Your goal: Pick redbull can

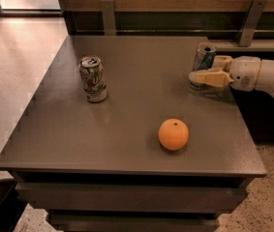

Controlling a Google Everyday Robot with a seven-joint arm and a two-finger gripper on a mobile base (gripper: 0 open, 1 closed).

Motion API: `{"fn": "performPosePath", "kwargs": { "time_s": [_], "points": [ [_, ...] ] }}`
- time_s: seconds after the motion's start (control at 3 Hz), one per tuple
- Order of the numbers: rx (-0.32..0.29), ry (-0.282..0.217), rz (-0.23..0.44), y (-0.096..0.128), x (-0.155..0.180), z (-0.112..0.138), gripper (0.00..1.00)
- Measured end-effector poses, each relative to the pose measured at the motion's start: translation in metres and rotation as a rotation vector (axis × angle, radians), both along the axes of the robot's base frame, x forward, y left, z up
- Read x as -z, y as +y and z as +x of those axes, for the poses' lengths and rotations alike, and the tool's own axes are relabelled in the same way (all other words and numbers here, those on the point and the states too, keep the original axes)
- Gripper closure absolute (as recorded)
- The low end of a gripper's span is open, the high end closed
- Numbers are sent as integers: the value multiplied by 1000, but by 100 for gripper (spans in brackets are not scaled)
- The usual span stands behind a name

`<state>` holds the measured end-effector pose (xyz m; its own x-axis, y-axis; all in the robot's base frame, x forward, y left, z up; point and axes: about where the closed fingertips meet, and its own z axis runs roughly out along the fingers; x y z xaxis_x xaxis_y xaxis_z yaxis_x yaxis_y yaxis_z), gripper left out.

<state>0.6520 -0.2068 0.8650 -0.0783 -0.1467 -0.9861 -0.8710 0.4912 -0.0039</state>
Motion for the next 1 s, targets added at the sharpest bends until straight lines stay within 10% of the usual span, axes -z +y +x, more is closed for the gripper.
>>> {"fn": "performPosePath", "kwargs": {
  "time_s": [1.0],
  "points": [
    [-15, 1, 3, 9, 0, 1, 100]
  ]
}}
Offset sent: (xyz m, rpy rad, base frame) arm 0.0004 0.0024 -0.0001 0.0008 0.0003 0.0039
